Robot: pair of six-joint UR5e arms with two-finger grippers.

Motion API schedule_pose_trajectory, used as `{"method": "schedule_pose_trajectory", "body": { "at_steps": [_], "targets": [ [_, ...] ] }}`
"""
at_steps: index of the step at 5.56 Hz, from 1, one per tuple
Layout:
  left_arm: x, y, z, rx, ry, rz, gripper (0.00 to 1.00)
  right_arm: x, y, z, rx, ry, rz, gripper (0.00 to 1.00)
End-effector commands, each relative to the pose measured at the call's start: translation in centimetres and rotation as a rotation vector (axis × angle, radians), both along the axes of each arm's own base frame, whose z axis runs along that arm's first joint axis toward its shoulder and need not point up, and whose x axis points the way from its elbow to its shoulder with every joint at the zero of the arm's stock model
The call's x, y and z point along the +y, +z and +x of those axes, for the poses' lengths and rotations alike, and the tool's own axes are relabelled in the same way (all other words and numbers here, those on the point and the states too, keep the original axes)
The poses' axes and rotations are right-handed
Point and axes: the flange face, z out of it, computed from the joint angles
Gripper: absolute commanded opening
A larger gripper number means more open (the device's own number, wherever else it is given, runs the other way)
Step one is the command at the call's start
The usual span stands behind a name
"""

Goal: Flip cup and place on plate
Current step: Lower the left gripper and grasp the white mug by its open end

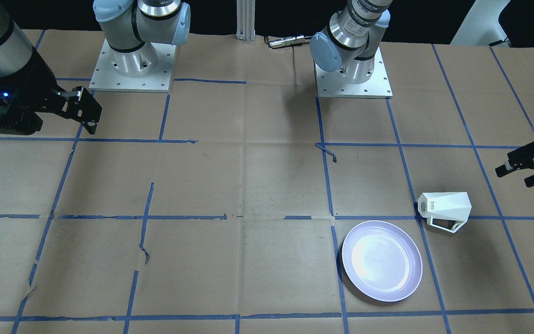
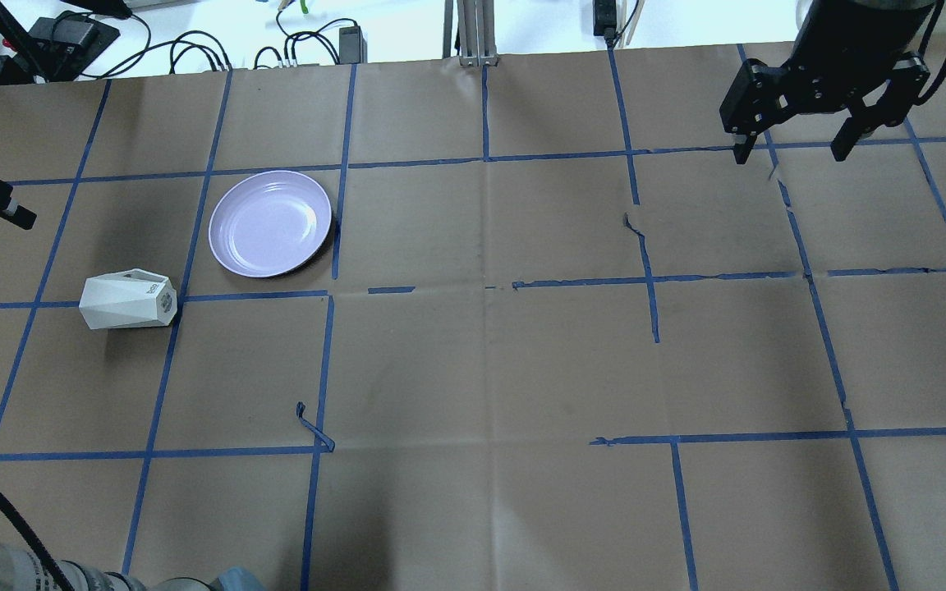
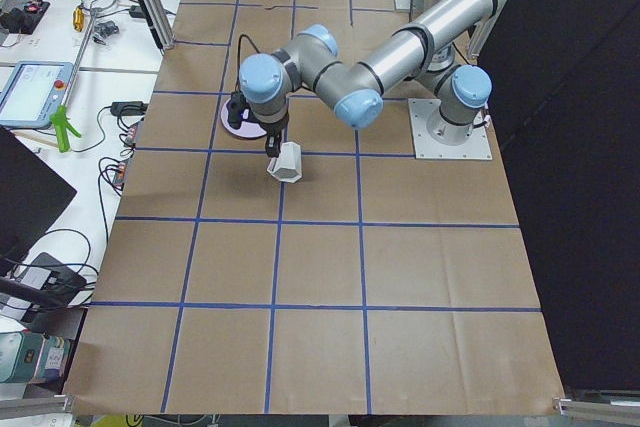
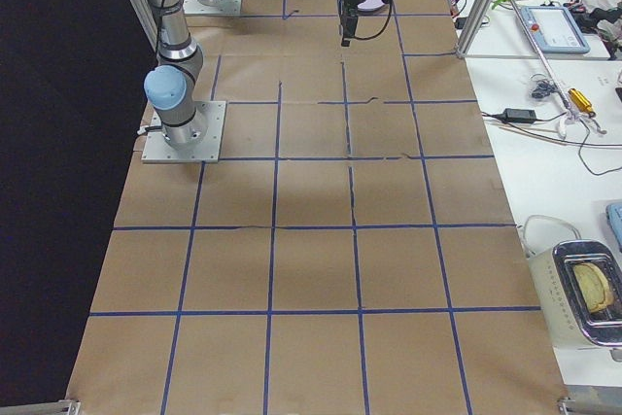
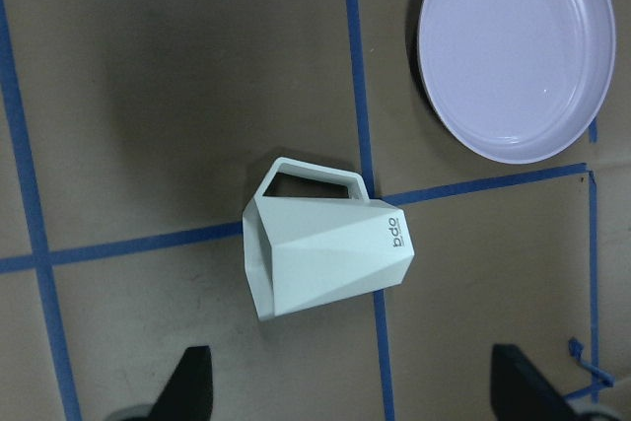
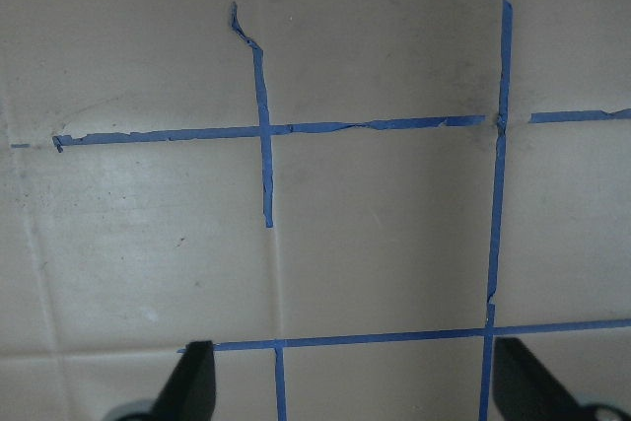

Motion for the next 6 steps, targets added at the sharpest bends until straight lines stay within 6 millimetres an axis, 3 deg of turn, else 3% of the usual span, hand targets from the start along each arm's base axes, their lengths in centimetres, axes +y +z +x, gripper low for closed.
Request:
{"method": "schedule_pose_trajectory", "body": {
  "at_steps": [1,3,5,6],
  "targets": [
    [-0.1,-7.5,4.3,0.150,-0.072,-0.045,0.98,0.0,0.0,0.0,0.000,0.000,0.000,1.00],
    [-1.0,-13.6,3.4,0.329,-0.049,-0.065,0.98,0.0,0.0,0.0,0.000,0.000,0.000,1.00],
    [0.7,-16.8,1.0,0.448,0.004,-0.031,0.98,0.0,0.0,0.0,0.000,0.000,0.000,1.00],
    [1.5,-17.4,0.3,0.486,0.023,0.012,0.93,0.0,0.0,0.0,0.000,0.000,0.000,1.00]
  ]
}}
